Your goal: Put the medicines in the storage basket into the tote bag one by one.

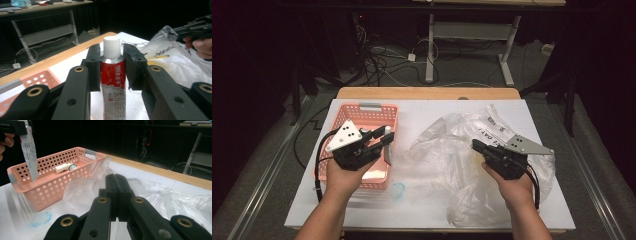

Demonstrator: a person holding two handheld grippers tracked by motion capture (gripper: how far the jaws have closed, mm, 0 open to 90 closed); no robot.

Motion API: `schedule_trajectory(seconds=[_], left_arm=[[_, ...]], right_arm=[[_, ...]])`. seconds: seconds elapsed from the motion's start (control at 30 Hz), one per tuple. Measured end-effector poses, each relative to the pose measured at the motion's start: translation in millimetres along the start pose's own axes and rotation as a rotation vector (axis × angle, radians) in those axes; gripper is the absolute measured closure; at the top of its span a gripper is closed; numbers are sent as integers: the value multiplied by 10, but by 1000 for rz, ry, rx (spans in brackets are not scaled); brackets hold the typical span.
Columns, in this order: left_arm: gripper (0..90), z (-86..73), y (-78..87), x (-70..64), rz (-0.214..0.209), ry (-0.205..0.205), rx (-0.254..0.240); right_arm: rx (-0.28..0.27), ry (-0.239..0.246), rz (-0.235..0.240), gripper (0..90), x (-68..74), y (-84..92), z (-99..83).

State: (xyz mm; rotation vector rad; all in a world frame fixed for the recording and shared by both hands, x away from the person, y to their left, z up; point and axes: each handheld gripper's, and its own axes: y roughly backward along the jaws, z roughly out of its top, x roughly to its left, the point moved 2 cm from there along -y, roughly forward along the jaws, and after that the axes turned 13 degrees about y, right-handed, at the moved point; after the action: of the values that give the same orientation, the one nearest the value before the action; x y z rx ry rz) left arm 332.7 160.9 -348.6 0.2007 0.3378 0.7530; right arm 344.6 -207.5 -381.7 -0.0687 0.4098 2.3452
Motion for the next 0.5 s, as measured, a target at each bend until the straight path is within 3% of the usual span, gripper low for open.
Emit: schedule_trajectory(seconds=[0.5], left_arm=[[671,-185,-320,-278,-89,-14,66]], right_arm=[[-16,-6,5,900,7,32,27]])
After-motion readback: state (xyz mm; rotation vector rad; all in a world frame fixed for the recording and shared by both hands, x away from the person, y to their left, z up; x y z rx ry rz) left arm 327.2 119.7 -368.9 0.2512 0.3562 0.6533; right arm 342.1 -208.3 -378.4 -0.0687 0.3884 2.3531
